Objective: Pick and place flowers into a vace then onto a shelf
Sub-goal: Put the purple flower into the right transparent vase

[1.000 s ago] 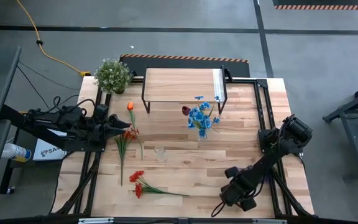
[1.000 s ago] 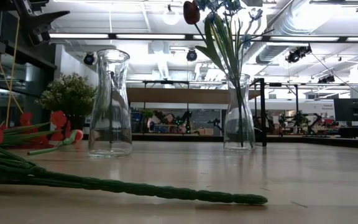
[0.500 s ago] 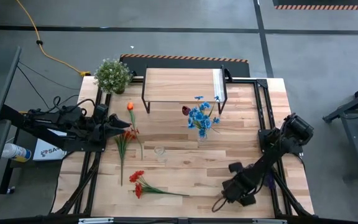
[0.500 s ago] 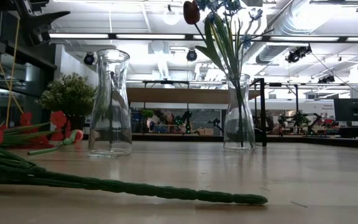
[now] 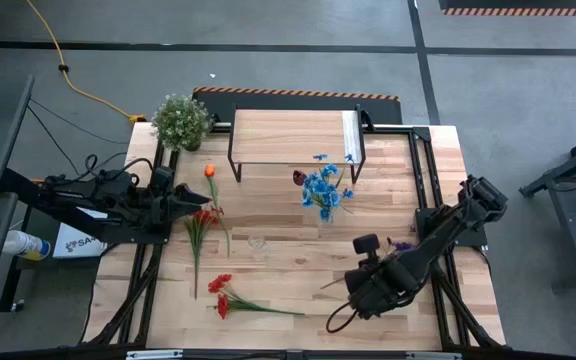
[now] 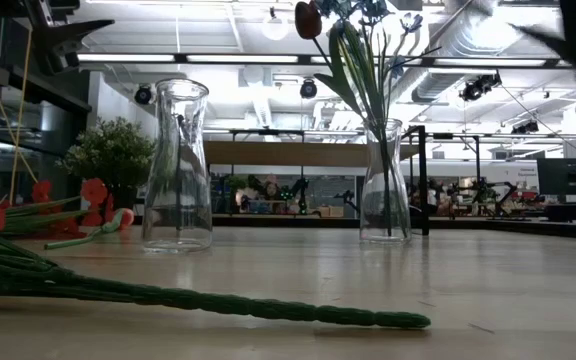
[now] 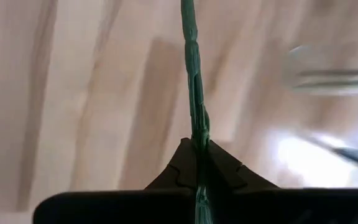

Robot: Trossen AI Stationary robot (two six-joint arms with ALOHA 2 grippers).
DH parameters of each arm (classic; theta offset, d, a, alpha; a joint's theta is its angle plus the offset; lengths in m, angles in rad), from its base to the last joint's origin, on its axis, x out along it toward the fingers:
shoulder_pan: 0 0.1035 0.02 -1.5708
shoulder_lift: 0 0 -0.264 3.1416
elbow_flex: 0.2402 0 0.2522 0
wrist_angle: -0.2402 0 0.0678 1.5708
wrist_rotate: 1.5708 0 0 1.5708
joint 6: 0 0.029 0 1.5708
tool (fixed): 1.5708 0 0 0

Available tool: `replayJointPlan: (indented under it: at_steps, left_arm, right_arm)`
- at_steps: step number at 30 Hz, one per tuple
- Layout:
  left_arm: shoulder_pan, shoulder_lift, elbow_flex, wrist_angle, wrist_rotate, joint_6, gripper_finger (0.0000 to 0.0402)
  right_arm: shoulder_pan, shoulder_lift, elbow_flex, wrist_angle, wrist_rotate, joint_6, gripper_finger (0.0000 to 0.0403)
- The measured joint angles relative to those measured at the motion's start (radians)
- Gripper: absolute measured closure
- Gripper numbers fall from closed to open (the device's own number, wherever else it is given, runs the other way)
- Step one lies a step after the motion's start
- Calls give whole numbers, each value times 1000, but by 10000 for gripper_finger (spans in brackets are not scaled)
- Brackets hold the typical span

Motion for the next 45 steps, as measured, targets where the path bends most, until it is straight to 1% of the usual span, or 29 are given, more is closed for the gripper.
replayJointPlan:
  at_steps: [6,11,16,20,24,29,38,41,45]
  left_arm:
    - [0,0,0,0,0,-42,43]
    - [0,0,0,0,0,-45,43]
    - [0,0,0,9,1,-58,43]
    - [0,0,0,62,1,-67,43]
    - [0,0,1,112,1,-66,43]
    - [0,0,1,138,1,-67,43]
    - [0,0,1,182,-8,-67,43]
    - [0,0,1,181,-27,-67,43]
    - [0,0,1,182,-61,-77,43]
  right_arm:
    - [-9,-1,169,-133,175,-25,400]
    - [-8,-1,275,-248,269,-30,401]
    - [-13,1,336,-253,346,-117,401]
    - [-28,8,380,-255,412,-193,402]
    - [-45,8,436,-255,513,-271,402]
    - [-67,8,521,-255,637,-406,402]
    - [-126,8,654,-251,885,-723,402]
    - [-155,8,678,-216,976,-864,402]
    - [-202,8,688,-103,1066,-1099,402]
